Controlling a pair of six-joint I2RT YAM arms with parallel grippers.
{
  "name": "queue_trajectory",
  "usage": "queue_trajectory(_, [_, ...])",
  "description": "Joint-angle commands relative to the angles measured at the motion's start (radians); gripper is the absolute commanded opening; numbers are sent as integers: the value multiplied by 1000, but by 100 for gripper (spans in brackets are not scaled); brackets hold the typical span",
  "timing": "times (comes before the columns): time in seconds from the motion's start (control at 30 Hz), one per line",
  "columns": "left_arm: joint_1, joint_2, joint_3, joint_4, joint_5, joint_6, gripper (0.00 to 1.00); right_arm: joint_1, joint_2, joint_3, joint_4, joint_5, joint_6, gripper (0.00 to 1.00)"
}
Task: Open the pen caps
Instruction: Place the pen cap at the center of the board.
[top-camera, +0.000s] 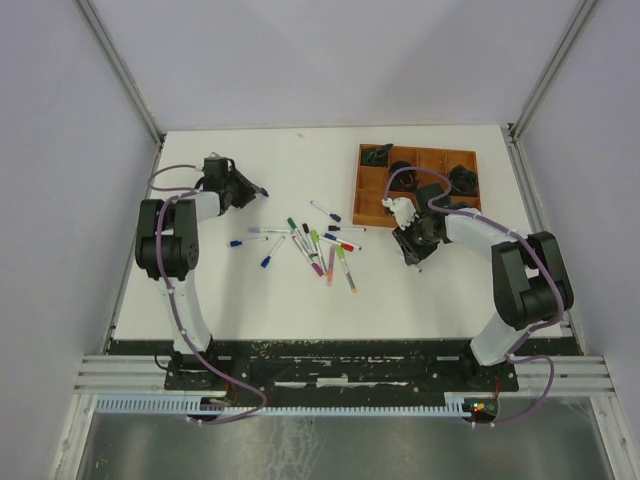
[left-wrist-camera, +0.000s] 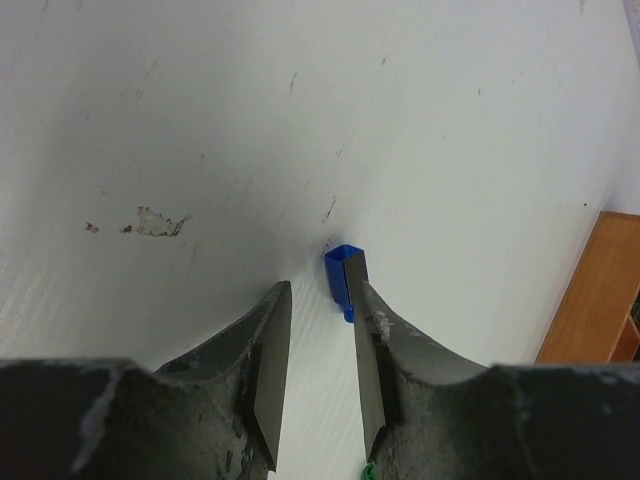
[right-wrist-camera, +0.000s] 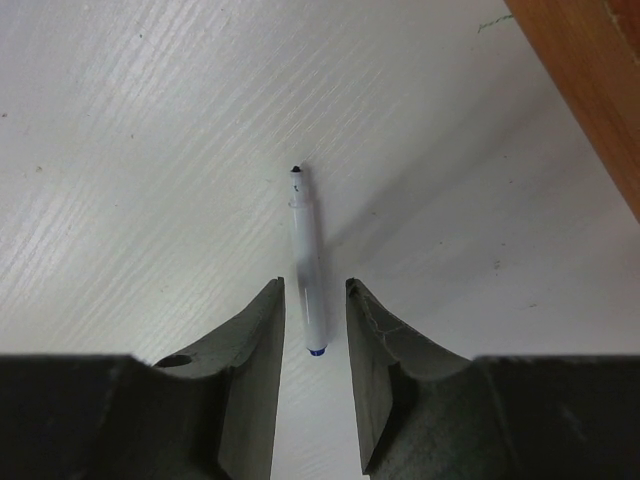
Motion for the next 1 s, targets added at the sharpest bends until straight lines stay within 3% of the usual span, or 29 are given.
queue_trajectory(0.0, [5,-43,16,-60,-48,57,40,-8,-21,40,-3,-30,-6,39])
queue_trajectory(0.2, [5,-133,-19,-31,-41,59,40,-17,-62,38,-8,-47,-14,45])
queue_trajectory(0.37, [-23,-320,-165,108,-43,51,47,-28,-130,23,-2,-65,-33,56])
queue_trajectory(0.6, [-77,-571,-364,226,8,64,51,-55,-231,17,-54,-207,-96,56])
queue_trajectory(0.83, [-251,-852,-556,200,-55,164,56,-66,-359,32,-130,-404,-132,56])
queue_trajectory(0.97, [-348,-1020,-669,176,-92,188,66,-65,-433,57,-143,-478,-93,57])
